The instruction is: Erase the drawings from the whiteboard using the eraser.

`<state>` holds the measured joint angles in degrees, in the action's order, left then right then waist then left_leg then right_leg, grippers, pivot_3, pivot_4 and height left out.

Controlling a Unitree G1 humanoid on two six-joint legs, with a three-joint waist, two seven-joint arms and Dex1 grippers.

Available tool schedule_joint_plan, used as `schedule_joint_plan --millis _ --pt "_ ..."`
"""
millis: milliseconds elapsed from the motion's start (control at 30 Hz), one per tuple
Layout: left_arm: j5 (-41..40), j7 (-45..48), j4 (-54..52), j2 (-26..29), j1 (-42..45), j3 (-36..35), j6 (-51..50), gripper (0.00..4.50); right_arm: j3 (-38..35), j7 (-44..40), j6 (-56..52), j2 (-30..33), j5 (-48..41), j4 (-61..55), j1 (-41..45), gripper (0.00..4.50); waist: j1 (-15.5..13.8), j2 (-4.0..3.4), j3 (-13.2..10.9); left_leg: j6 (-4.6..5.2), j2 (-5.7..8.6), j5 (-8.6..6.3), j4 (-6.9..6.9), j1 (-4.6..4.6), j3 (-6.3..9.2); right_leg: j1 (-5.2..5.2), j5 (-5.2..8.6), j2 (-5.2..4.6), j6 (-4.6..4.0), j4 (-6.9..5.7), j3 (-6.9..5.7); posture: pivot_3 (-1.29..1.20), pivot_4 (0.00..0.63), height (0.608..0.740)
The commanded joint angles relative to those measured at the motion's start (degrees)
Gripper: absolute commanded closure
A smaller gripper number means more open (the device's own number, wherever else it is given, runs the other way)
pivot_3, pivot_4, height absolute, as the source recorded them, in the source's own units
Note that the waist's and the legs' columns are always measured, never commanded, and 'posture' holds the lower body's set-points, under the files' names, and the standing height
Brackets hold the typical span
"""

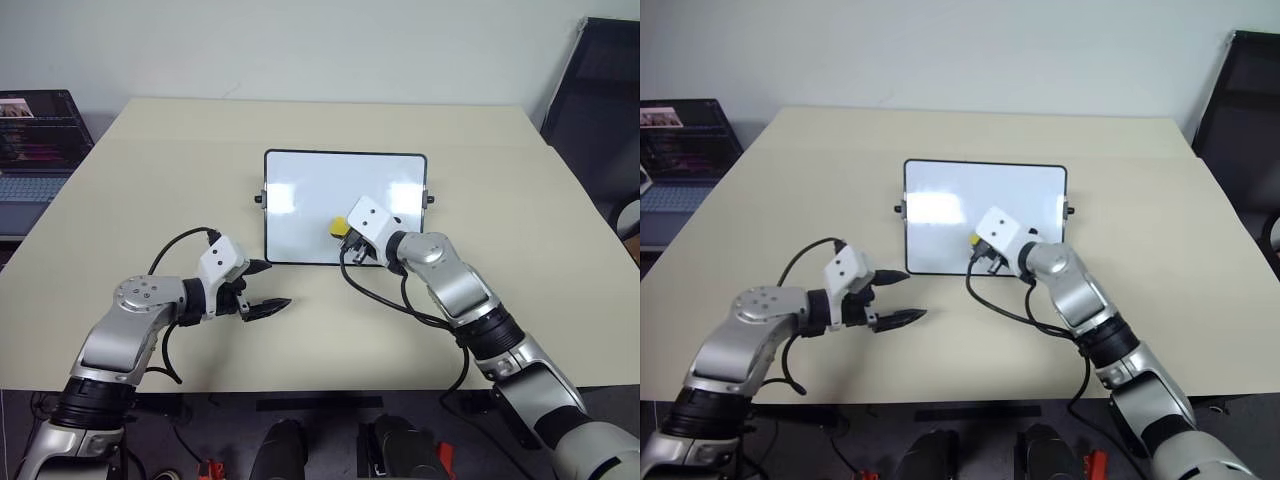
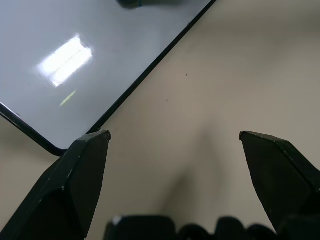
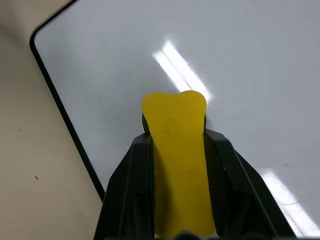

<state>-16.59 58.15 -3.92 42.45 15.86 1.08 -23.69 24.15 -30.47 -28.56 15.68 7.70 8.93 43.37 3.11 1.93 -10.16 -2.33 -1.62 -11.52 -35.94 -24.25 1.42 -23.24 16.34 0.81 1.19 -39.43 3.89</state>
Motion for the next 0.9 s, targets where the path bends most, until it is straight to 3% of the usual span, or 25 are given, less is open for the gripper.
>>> schedule_joint_plan --millis 33,167,333,667,900 --pt "-0.4 -0.1 -2.3 0.02 -0.23 -0.36 0.59 0.0 1.99 -3.84 0.61 2.37 1.66 -1.19 -0.97 3.51 0.0 0.0 0.0 0.0 -0.01 0.0 -0.01 0.0 0.03 0.0 0.0 0.0 0.0 -0.02 -0.02 0.0 0.15 0.74" --pt "-0.53 -0.24 -2.57 -0.06 -0.41 -0.33 0.43 0.0 1.46 -3.43 1.48 2.39 2.61 -0.25 -0.41 3.51 0.04 0.0 0.0 0.0 -0.04 0.0 -0.03 0.08 0.01 0.02 0.03 0.01 0.04 -0.11 -0.01 0.0 0.15 0.74" --pt "-0.57 -0.07 -2.39 -0.3 -0.12 -0.02 0.56 0.0 -2.04 2.78 4.4 -0.58 3.95 6.0 5.26 3.51 0.18 0.0 0.0 0.0 -0.05 0.02 -0.1 0.24 -0.08 0.04 0.09 0.02 0.14 -0.32 0.11 0.0 0.15 0.74" --pt "-0.51 -0.1 -1.93 -0.69 -0.19 0.39 1.19 0.0 3.46 -8.05 0.62 3.08 4.85 -0.36 -0.22 3.51 0.12 0.02 0.01 0.0 -0.02 0.02 -0.07 0.26 -0.06 0.04 0.09 0.03 0.09 -0.38 0.09 0.0 0.15 0.74" --pt "-0.48 0.06 -2.04 -0.89 0.1 0.5 1.02 0.0 0.16 0.24 4.27 0.92 7.61 3.61 2.65 3.51 0.15 0.02 0.01 0.0 -0.07 0.03 -0.13 0.34 -0.08 0.05 0.15 0.04 0.19 -0.47 0.12 0.0 0.15 0.74"
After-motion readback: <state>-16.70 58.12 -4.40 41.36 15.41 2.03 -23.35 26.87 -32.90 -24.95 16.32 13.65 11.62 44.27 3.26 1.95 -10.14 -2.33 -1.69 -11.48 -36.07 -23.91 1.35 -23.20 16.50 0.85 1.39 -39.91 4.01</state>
